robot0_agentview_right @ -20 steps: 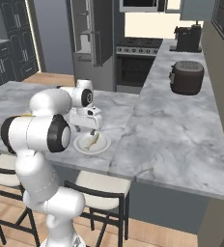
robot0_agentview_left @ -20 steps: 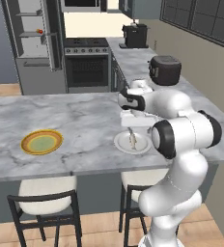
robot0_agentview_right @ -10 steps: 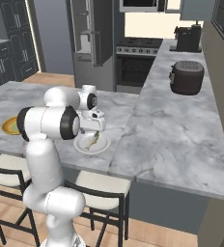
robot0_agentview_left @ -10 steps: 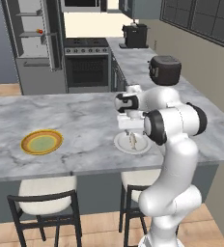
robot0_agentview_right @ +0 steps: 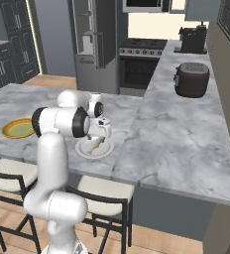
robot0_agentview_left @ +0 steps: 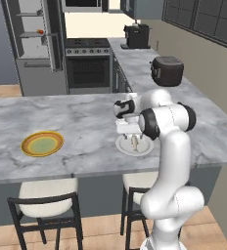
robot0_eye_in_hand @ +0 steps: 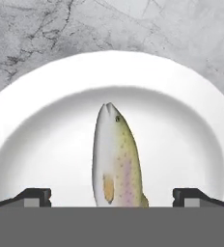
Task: Transport the fish and tomato to the fridge. Place the fish on the rack containing meat and place the tomato on the rack containing the vegetable, ensuring meats and vegetables are on different racks.
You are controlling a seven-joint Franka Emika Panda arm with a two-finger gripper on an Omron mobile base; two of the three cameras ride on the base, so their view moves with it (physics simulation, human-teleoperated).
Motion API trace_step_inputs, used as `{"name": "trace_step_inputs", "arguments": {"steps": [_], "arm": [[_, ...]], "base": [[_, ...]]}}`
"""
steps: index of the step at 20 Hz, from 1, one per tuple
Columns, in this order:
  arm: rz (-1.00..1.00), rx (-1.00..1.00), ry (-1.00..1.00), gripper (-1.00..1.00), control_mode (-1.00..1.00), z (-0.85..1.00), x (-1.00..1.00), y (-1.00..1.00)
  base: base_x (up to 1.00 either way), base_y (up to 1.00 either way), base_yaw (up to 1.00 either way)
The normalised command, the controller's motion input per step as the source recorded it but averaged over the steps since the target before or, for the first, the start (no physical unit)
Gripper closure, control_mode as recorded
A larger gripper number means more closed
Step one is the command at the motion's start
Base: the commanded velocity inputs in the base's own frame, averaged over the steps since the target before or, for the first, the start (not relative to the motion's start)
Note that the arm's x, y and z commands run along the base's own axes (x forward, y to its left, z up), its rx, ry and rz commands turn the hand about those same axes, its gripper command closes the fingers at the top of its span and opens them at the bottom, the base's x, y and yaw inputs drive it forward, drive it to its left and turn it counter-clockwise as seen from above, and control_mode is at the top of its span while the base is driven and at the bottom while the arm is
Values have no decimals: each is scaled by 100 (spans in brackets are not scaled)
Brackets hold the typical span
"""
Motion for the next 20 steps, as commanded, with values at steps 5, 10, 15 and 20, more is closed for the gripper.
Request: {"name": "trace_step_inputs", "arguments": {"steps": [5,10,15,20], "arm": [[0,0,3,-100,-100,-31,27,0],[0,0,3,-100,-100,-13,-1,0],[0,0,-1,-100,-100,11,-19,0],[-1,1,-2,-100,-100,24,-43,0]], "base": [[0,0,0],[0,0,0],[0,0,0],[0,0,0]]}}
